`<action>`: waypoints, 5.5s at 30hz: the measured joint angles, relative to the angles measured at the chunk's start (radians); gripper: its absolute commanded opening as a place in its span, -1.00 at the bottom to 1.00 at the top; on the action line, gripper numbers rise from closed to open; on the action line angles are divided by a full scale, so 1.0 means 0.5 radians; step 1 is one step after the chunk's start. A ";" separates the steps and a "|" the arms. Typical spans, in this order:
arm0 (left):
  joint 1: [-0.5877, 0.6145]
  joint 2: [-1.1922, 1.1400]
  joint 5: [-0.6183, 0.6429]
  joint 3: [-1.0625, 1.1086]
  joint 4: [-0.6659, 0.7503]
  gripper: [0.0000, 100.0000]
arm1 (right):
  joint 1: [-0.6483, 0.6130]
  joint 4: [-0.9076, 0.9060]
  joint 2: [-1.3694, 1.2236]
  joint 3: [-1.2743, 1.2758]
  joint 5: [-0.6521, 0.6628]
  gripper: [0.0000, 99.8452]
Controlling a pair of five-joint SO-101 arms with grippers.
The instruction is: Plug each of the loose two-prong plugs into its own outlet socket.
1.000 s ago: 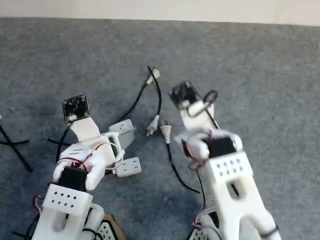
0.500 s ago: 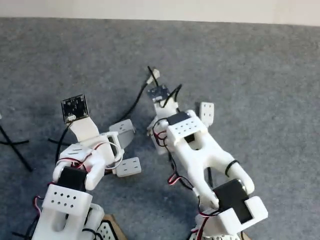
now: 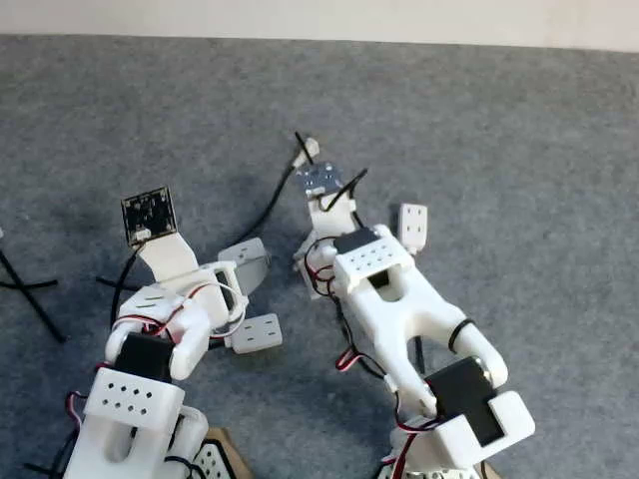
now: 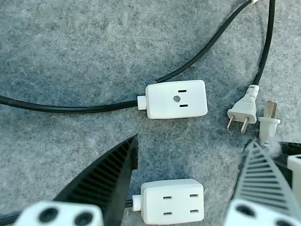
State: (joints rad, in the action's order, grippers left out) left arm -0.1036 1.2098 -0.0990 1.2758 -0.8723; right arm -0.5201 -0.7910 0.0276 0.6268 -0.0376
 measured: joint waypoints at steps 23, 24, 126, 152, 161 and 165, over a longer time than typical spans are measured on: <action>0.000 0.000 0.000 0.000 0.000 -0.31 | 0.018 0.018 -0.270 -0.083 -0.006 -0.75; 0.000 0.000 0.000 0.000 0.000 -0.31 | 0.021 0.018 -0.273 -0.089 -0.006 -0.75; -0.163 0.000 -0.129 -0.169 -0.245 -0.17 | -0.460 0.126 1.464 0.985 0.598 -0.99; -0.199 0.021 -0.181 -0.077 -0.209 -0.17 | -0.319 -0.675 1.682 0.239 0.571 -0.99; -0.273 0.021 -0.181 -0.064 -0.209 -0.17 | -0.310 -0.678 1.682 0.239 0.571 -0.99; -0.322 0.021 -0.178 -0.037 -0.203 -0.17 | -0.276 -0.678 1.682 0.239 0.571 -0.99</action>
State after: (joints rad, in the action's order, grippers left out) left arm -0.2647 1.2206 -0.1880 1.2574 -0.9735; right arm -0.6582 -1.1301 0.8684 0.7465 0.2478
